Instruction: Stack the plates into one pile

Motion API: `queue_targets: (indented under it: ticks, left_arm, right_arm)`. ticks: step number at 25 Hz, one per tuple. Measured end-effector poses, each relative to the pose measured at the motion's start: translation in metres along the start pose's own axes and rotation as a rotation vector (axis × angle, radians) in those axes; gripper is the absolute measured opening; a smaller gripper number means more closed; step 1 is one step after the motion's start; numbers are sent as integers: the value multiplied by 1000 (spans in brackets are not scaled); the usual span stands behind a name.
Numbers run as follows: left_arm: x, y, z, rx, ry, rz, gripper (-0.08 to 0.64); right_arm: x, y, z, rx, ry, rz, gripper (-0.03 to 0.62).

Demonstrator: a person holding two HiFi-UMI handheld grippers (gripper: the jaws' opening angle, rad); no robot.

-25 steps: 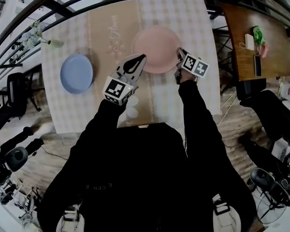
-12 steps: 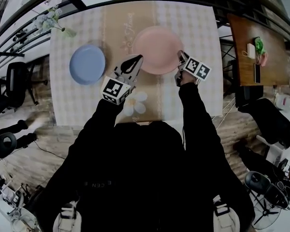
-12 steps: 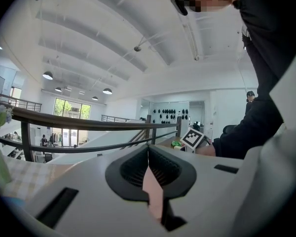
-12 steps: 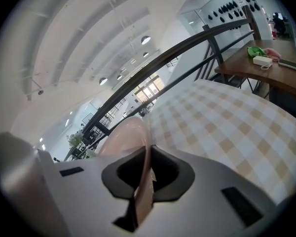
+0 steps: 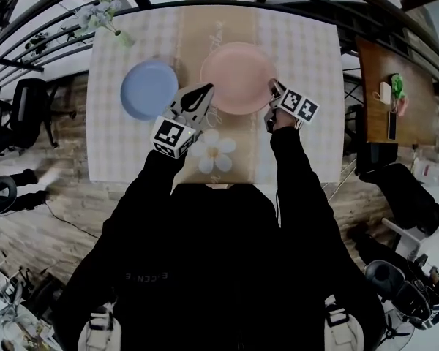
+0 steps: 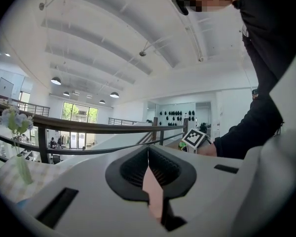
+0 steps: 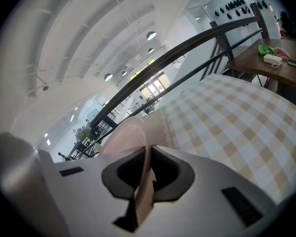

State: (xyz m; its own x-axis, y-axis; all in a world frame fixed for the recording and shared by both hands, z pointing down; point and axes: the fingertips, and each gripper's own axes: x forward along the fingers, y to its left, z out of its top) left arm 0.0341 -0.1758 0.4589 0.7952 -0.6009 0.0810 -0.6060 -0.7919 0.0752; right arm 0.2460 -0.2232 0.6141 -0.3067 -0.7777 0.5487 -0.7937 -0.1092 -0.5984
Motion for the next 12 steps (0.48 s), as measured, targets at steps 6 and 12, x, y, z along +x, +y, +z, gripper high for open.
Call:
queue_targets:
  ticks: [6, 12]
  left_arm:
    - [-35, 27, -1, -1, 0, 52, 20]
    - [-67, 52, -4, -9, -4, 106, 20]
  right_arm:
    - [24, 35, -17, -26, 37, 24, 25]
    - [45, 69, -40, -47, 72, 47, 25]
